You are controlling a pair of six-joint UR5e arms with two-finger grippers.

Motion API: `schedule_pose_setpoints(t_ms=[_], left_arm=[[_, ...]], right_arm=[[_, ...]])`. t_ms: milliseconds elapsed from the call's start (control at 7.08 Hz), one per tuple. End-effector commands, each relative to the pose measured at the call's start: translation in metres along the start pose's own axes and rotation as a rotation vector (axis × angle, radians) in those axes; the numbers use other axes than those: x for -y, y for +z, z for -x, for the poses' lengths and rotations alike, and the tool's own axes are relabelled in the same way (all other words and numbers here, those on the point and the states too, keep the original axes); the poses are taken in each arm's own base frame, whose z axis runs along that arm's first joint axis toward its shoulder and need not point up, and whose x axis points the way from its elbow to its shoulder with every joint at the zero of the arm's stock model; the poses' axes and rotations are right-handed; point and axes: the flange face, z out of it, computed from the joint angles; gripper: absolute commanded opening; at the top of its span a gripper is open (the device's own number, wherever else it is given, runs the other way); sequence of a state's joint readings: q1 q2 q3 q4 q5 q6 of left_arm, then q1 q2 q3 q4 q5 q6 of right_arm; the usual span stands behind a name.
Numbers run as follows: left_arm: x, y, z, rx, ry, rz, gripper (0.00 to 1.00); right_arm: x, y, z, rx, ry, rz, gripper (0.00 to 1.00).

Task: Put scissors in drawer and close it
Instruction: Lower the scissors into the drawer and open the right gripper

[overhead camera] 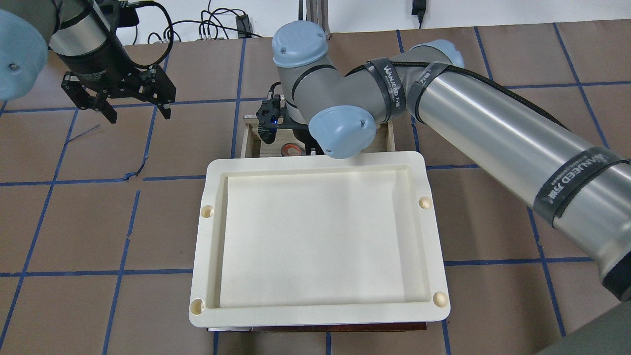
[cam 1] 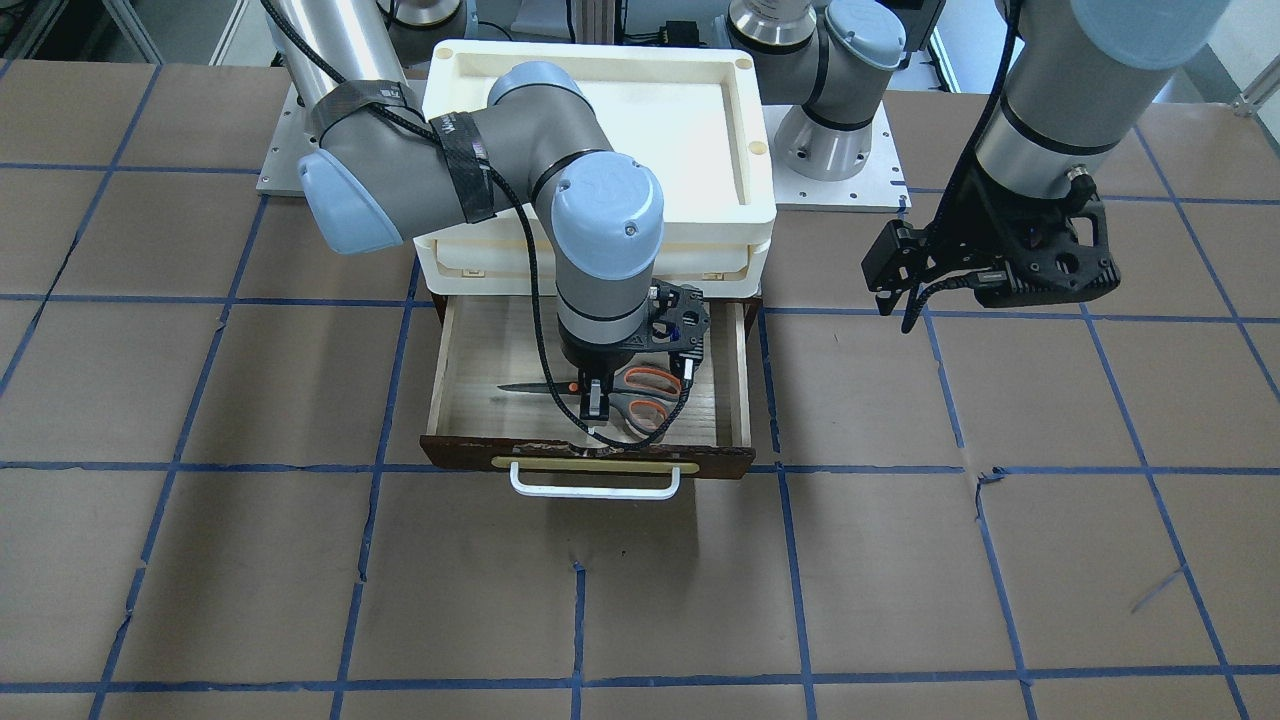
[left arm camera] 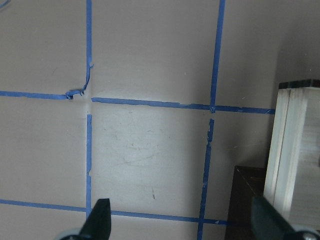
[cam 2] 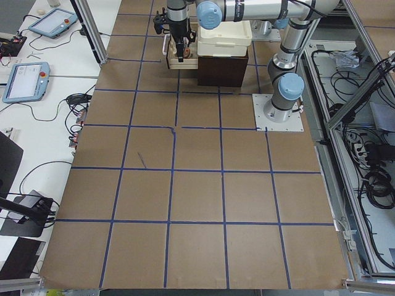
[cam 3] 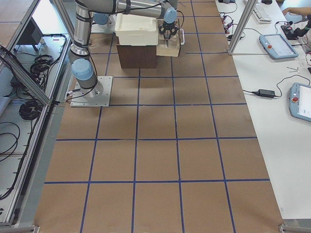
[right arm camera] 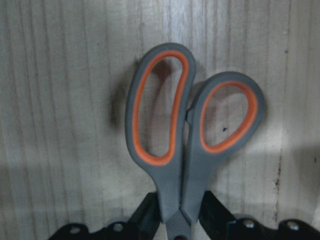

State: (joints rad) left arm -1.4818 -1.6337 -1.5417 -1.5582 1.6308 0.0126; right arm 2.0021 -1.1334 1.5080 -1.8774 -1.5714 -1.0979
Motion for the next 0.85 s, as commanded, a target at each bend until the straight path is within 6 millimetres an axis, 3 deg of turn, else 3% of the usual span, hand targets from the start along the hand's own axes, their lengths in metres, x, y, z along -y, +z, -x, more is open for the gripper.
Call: schedule_pose_setpoints(t_ms=[0,141,282,424,565,706], left_arm=[[0.0,-0.001,0.0,-0.005,0.001,-0.003,1.0],[0.0,-0.003,0.0,-0.002,-0.002,-0.009,1.0],[0.001,-0.002,0.003,-0.005,-0.007,-0.007,1.0],[0.001,-0.001,0.004,-0.006,-0.01,-0.005,1.0],[0.001,-0.001,0.005,-0.003,-0.01,-0.005,1.0],[0.005,-0.007,0.006,0.0,-0.012,-0.02,1.0]], right_arm=[[0.0,0.004,0.0,0.006,-0.003,0.004,0.27],[0.0,0.001,0.0,0.001,-0.003,0.0,0.54],[0.0,-0.004,0.0,-0.006,0.004,-0.004,0.62],[0.0,-0.005,0.0,-0.009,0.007,-0.004,0.78],[-0.001,-0.014,-0.001,-0.023,0.018,-0.007,0.84],[-0.004,-0.039,0.001,-0.056,0.021,-0.026,0.85]])
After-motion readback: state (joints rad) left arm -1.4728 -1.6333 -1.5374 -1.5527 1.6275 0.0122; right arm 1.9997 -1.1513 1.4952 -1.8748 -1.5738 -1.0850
